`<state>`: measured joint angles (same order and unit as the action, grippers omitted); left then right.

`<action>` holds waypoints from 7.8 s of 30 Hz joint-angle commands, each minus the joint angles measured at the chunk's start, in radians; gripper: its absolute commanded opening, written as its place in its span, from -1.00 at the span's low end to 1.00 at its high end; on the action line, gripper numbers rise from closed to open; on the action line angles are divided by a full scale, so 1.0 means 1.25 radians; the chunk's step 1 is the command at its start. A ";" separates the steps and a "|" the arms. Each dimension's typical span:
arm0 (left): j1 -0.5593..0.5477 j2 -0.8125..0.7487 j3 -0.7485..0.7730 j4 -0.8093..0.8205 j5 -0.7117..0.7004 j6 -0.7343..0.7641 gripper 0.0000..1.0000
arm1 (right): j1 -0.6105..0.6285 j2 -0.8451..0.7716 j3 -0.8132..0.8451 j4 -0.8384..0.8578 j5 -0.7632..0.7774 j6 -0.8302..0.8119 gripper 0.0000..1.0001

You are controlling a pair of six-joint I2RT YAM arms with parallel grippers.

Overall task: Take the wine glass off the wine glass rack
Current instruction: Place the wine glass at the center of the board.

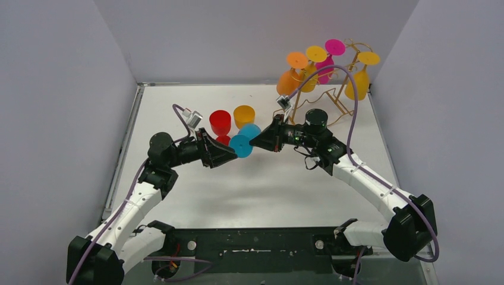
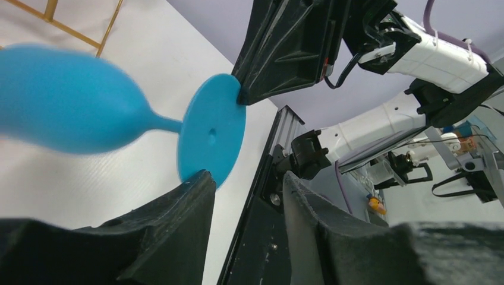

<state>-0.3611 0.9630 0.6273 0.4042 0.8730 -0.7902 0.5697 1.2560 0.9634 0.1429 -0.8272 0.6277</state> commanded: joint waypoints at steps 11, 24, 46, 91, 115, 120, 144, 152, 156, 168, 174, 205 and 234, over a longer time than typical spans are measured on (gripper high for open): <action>0.008 -0.051 0.103 -0.272 -0.083 0.203 0.18 | 0.007 -0.018 0.044 0.005 0.028 -0.052 -1.00; 0.021 -0.027 0.039 -0.107 -0.032 0.085 0.05 | 0.011 -0.008 0.030 0.038 -0.008 -0.037 -1.00; 0.019 -0.003 0.008 0.006 0.039 0.035 -1.00 | 0.021 0.003 0.039 0.041 -0.043 -0.038 -1.00; -0.001 -0.022 0.010 0.015 0.090 0.033 -0.45 | 0.052 -0.001 0.080 -0.046 -0.018 -0.096 -1.00; -0.004 -0.035 -0.006 0.024 0.081 0.080 -1.00 | 0.067 -0.026 0.068 -0.056 -0.036 -0.112 -0.88; -0.007 -0.069 -0.018 0.040 0.102 0.107 -1.00 | 0.066 -0.052 0.071 -0.054 -0.031 -0.116 -0.14; -0.002 -0.249 -0.164 0.184 0.258 0.418 -1.00 | -0.058 -0.055 0.180 -0.159 -0.014 -0.049 0.80; 0.000 -0.222 -0.176 0.267 0.346 0.398 -1.00 | -0.074 0.004 0.210 -0.139 -0.150 -0.005 0.74; -0.001 -0.212 -0.160 0.241 0.403 0.419 -1.00 | -0.072 0.042 0.263 -0.220 -0.173 -0.059 0.68; -0.001 -0.222 -0.079 -0.059 0.445 0.635 -1.00 | -0.022 0.148 0.360 -0.340 -0.238 -0.091 0.20; -0.001 -0.228 -0.074 -0.142 0.426 0.734 -1.00 | -0.020 0.154 0.417 -0.451 -0.280 -0.174 0.00; -0.001 -0.179 -0.040 -0.133 0.499 0.748 -1.00 | -0.014 0.167 0.387 -0.399 -0.392 -0.120 -0.36; 0.008 -0.186 -0.058 -0.133 0.442 0.748 -1.00 | -0.009 0.125 0.345 -0.344 -0.400 -0.111 -1.00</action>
<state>-0.3645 0.7399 0.5354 0.2413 1.4940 0.1432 0.5377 1.4601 1.4082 -0.3367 -1.3239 0.5133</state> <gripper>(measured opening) 0.023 0.084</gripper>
